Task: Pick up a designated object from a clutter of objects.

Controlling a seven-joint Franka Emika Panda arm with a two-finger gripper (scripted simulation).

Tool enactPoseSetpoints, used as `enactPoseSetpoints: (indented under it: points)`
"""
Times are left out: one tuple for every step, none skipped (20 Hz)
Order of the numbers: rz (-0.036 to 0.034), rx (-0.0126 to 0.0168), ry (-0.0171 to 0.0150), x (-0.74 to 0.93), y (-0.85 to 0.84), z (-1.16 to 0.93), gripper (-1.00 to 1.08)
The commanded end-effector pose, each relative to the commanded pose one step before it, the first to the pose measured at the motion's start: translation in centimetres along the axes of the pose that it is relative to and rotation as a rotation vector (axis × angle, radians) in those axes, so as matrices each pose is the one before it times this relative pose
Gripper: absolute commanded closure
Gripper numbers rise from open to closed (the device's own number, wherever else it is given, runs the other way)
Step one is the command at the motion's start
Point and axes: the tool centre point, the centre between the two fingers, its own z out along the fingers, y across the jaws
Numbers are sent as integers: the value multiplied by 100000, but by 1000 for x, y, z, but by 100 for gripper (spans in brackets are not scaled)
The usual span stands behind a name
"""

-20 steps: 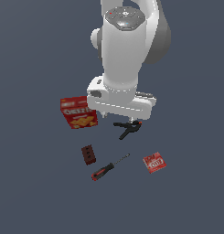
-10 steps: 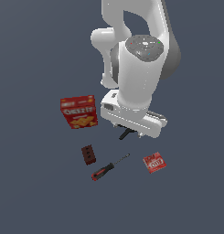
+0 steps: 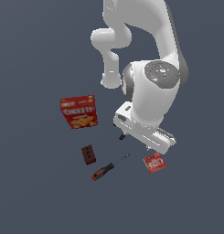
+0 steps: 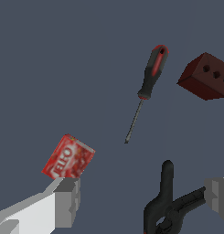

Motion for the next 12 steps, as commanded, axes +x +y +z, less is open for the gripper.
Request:
enactPoseSetpoints:
  points:
    - [5217,73,83,-219,-1099,1053,-92]
    - [2028,26,22,-123,-420,424,-92]
    - [2028,26,21,-138,-414,428,-92]
    - [2028,27,20,-152,-408,432,-92]
    - [2028,28,19,-166,-401,435,-92]
    - [2028,28,18,-180,-393,439,-92]
    - [2028,29,17,-193,-385,442,-92]
    - [2028,29,16,-206,-377,446,-92]
    - [2028,30,15,-219,-368,449,-92]
    - [2028,30,14,-232,-358,453,-92]
    - [2028,31,13,-244,-348,456,-92]
    - [2028,31,12,-256,-338,460,-92]
